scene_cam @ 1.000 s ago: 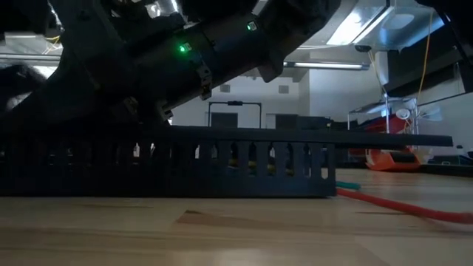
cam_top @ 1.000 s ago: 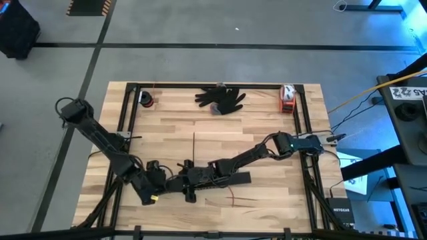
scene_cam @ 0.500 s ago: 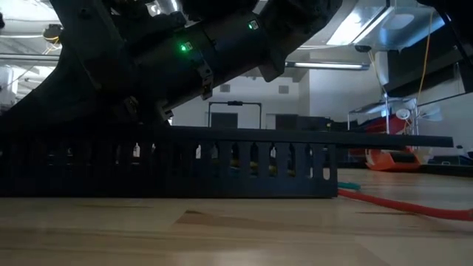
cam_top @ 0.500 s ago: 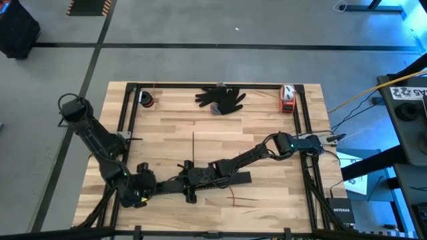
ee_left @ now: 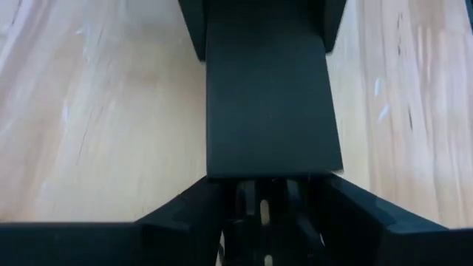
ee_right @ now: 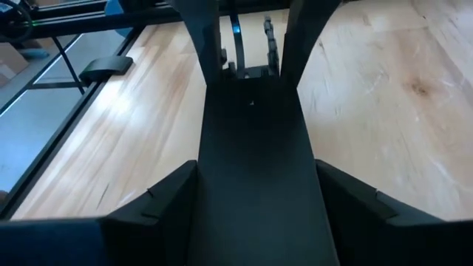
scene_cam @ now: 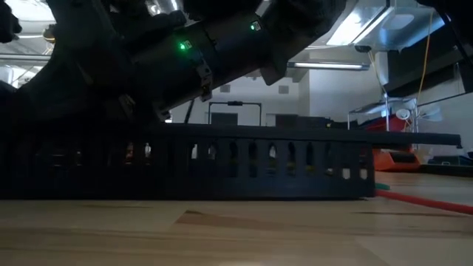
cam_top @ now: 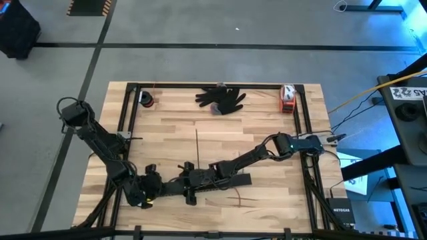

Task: Ziptie cables
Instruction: Close the black cable duct lid

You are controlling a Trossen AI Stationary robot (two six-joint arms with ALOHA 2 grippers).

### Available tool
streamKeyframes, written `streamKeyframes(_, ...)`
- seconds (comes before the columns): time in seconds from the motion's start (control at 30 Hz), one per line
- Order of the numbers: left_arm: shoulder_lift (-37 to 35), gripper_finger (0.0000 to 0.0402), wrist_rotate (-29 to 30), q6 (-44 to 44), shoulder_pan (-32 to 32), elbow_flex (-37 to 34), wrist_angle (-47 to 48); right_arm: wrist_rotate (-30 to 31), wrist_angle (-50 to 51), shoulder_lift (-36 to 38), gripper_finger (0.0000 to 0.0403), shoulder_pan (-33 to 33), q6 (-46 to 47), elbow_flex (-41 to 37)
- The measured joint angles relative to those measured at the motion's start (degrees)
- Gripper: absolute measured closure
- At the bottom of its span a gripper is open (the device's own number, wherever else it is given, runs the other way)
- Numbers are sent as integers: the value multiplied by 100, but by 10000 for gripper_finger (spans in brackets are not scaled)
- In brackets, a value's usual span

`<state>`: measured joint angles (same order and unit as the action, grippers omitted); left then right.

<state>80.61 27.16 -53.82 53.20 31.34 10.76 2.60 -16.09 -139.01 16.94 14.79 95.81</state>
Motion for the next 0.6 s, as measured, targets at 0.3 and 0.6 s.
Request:
streamKeyframes(0.3,53,212,-380,244,-407,-14,-328,7,137,11,175,14,32,-4)
streamKeyframes(0.6,-84,128,-1223,546,-633,308,342,-57,214,12,175,-6,-85,33)
